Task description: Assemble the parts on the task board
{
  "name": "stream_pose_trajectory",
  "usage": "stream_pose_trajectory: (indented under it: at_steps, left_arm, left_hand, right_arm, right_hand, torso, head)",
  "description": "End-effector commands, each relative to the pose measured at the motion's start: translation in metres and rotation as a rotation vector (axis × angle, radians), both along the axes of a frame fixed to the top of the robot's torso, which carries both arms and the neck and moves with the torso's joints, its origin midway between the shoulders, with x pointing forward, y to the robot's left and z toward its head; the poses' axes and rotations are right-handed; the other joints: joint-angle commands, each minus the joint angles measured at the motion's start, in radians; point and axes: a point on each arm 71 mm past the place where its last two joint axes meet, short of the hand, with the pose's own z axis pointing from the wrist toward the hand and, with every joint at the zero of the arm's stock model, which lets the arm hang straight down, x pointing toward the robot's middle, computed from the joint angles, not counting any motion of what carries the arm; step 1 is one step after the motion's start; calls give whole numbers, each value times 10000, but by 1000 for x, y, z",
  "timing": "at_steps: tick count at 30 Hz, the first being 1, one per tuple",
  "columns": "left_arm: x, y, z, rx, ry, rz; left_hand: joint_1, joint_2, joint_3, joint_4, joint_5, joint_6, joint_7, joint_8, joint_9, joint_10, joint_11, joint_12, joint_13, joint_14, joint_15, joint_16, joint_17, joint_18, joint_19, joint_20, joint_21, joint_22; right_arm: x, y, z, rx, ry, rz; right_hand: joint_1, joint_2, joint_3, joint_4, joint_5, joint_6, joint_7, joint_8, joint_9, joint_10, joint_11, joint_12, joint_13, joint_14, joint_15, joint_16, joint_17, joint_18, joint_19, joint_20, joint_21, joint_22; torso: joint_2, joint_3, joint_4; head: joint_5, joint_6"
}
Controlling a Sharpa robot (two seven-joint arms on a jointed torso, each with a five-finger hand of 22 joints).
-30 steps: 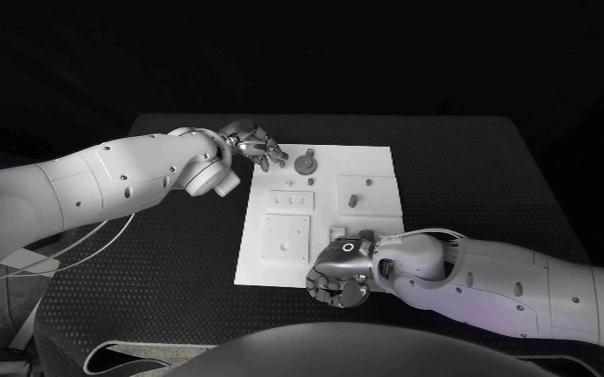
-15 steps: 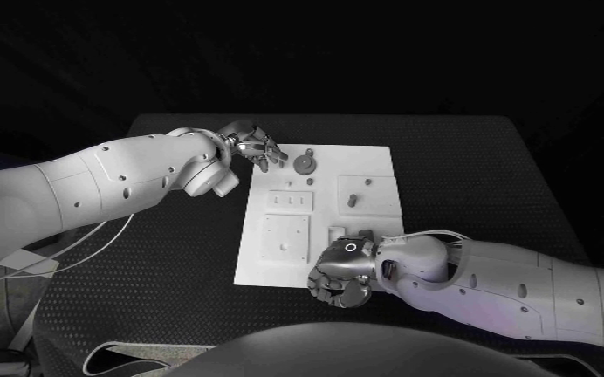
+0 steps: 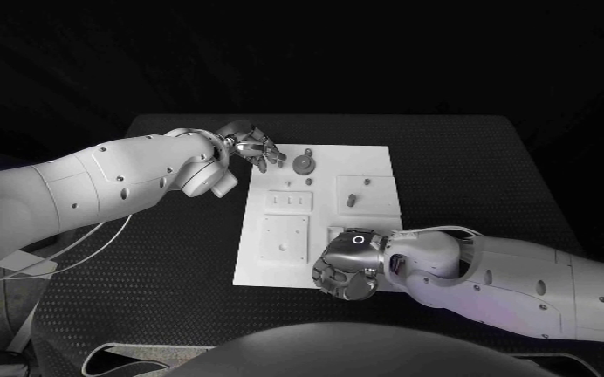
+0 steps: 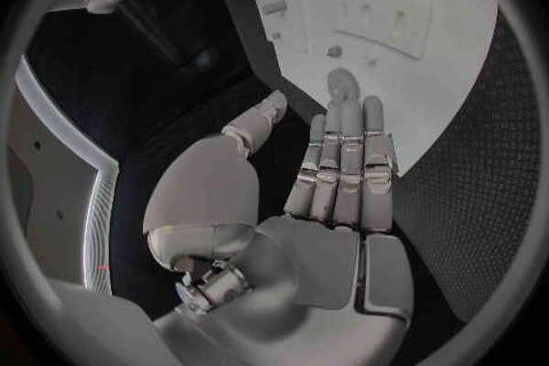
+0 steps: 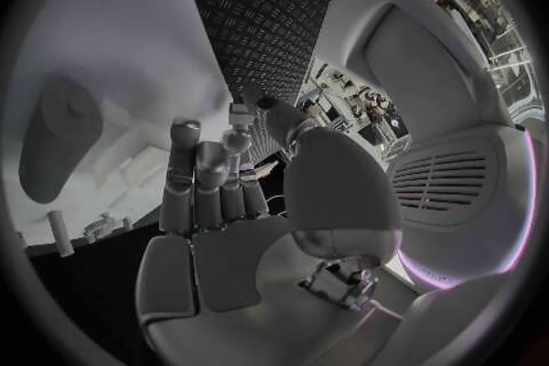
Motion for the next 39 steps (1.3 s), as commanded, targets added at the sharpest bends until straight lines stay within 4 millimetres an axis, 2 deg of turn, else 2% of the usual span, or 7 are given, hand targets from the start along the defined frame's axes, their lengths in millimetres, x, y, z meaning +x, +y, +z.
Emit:
stream_pose_trajectory:
  at_steps: [1,6,21,30,35,39]
  left_arm:
    - [-1,-2,0,-106,86,-136]
    - [-2,-3,0,-115,147,-201]
    - [-4,-5,0,-141,216,-314]
    - [-5,-5,-1,-109,367,-364]
    - [-6,-1,-2,-172,530,-212]
    - [-6,-2,-2,-180,532,-235]
  left_hand:
    - [-33,58,-56,-8,-43,-46,24,61,-13,69,-21,-50,-12,44,-5,-73,17,137,39,-2,-57,-17]
    - [-38,54,-65,-10,-43,-52,27,60,-18,68,-19,-59,-15,43,-4,-81,25,136,37,-1,-61,-22]
    - [-81,43,-107,4,-43,-69,35,60,-31,67,-11,-91,-24,38,2,-113,54,130,30,3,-72,-37]
    - [-150,16,-159,39,-44,-93,45,57,-47,63,-2,-123,-33,36,7,-141,85,127,28,6,-78,-51]
    - [-318,9,-305,110,-29,-107,48,67,-70,87,-6,-163,-38,50,3,-182,148,131,28,2,-82,-78]
    - [-338,12,-338,109,-28,-111,47,68,-76,96,-9,-169,-38,54,0,-190,163,134,30,-1,-82,-83]
  right_arm:
    - [4,-1,6,345,-239,-459]
    - [15,-2,12,450,-556,-833]
    - [46,-9,11,-15,-1134,-1780]
    - [59,-4,26,800,-1814,-2517]
    - [72,-7,38,1088,-2060,-3066]
    - [78,-9,38,1003,-1977,-3291]
  right_hand:
    - [-105,11,20,31,15,464,526,-45,-11,3,8,59,-16,69,-22,40,-12,69,86,10,16,154]
    - [-125,-24,27,34,15,464,528,-63,-13,4,10,73,-41,77,-20,44,-16,69,100,4,16,153]
    - [-199,-109,50,68,13,432,541,-133,-22,0,21,111,-116,94,-11,45,-32,69,129,-5,2,146]
    - [-231,-130,70,98,15,416,549,-165,-25,-2,28,129,-154,107,-5,47,-39,69,150,-10,-2,143]
    - [-230,-140,94,110,17,413,550,-184,-25,9,28,149,-180,127,-5,58,-42,69,176,-21,0,141]
    - [-234,-150,104,116,16,427,548,-185,-21,13,27,161,-195,136,-5,63,-43,69,188,-25,1,141]
  torso:
    - [-1,-6,5]
    - [4,0,10]
    - [4,-5,3]
    - [14,11,21]
    - [2,4,6]
    - [2,-9,10]
  head:
    - [-13,1]
    - [-24,1]
    - [-34,1]
    - [-52,1]
    - [-83,1]
    - [-104,1]
